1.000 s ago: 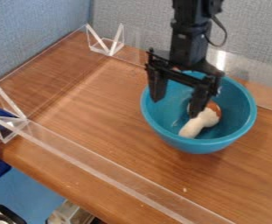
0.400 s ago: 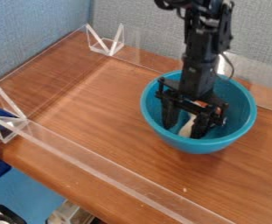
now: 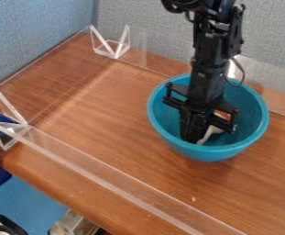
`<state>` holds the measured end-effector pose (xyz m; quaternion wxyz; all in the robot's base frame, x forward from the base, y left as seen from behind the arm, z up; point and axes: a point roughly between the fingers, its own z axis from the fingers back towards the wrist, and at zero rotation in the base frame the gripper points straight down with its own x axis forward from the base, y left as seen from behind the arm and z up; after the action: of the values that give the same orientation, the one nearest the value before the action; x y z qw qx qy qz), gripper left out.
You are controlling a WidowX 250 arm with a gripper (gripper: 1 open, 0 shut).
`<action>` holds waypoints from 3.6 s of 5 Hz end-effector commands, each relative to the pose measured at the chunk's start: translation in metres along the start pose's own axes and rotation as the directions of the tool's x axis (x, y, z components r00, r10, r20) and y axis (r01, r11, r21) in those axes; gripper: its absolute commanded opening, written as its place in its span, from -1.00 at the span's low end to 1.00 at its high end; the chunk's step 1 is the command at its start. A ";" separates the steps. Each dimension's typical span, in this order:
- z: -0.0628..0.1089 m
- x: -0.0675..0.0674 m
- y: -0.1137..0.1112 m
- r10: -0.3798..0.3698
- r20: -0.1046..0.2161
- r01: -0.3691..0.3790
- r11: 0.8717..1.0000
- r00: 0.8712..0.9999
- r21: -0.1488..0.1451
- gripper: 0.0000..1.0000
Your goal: Remove the mushroom from inside the blue bowl and put it on the table
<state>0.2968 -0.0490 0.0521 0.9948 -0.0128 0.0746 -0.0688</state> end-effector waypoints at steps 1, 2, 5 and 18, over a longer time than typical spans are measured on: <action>0.019 0.001 0.002 -0.004 0.050 0.004 1.000 0.999 0.005 -1.00; 0.026 0.000 0.004 -0.005 0.062 0.004 1.000 0.998 0.008 -1.00; 0.063 -0.004 0.012 0.006 0.129 -0.008 1.000 0.992 0.017 -1.00; -0.025 -0.049 0.177 0.261 -0.071 -0.255 0.963 0.963 0.085 1.00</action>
<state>0.2695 0.1261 0.0284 0.9909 0.0376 0.1206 0.0471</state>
